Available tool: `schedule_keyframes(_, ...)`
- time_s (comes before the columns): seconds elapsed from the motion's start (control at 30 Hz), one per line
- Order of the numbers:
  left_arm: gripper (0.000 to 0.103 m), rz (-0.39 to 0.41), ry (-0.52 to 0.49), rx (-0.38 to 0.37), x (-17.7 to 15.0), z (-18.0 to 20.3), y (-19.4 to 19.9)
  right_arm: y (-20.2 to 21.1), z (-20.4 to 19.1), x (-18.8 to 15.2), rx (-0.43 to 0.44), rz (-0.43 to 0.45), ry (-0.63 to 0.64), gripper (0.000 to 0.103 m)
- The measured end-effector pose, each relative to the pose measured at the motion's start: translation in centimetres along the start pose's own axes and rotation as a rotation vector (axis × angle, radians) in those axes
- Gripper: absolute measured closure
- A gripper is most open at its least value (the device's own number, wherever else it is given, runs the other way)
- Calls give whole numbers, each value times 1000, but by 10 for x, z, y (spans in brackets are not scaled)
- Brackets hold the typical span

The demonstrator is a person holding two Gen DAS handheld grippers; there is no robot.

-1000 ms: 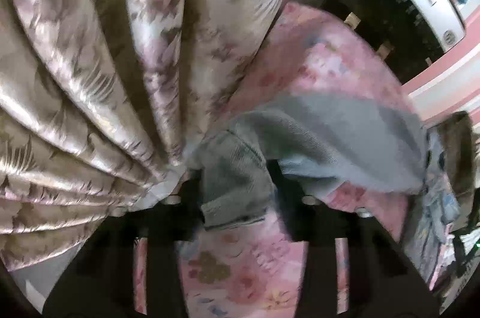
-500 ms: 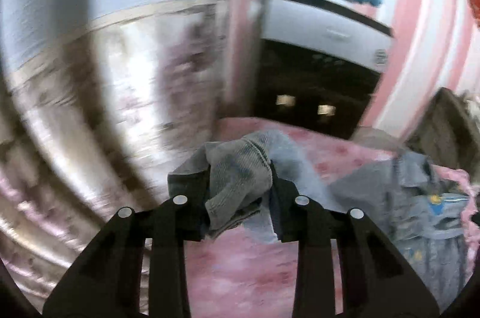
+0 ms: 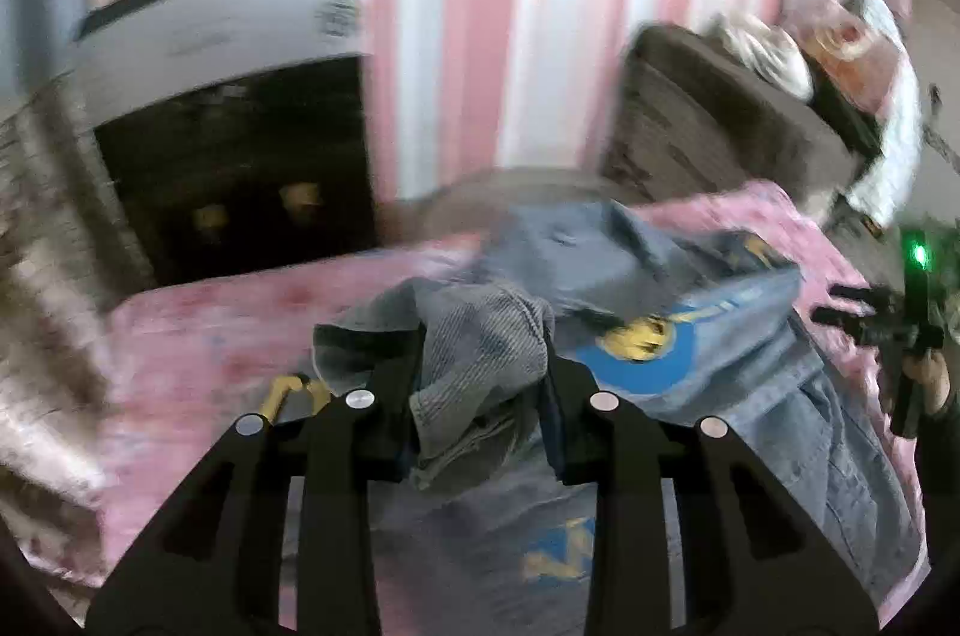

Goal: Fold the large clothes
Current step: 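Lay the sleeve across the jacket and open the left gripper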

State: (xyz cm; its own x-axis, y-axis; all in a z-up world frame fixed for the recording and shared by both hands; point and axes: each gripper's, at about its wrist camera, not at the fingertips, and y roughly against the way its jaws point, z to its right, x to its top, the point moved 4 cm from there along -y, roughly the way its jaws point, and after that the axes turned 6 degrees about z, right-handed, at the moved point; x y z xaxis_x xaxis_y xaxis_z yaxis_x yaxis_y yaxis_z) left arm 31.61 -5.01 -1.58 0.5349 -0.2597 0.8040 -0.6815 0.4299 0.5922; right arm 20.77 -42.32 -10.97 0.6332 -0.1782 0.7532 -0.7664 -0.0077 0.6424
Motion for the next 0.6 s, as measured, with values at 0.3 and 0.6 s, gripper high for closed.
schedule_keyframes(0.3, 72, -99, -74, 55, -35, 43, -68, -1, -20, 3, -118, 47, 94, 3)
schedule_keyframes(0.6, 27, -136, -105, 16, -45, 65, -76, -1, -35, 8, -129, 38, 136, 3)
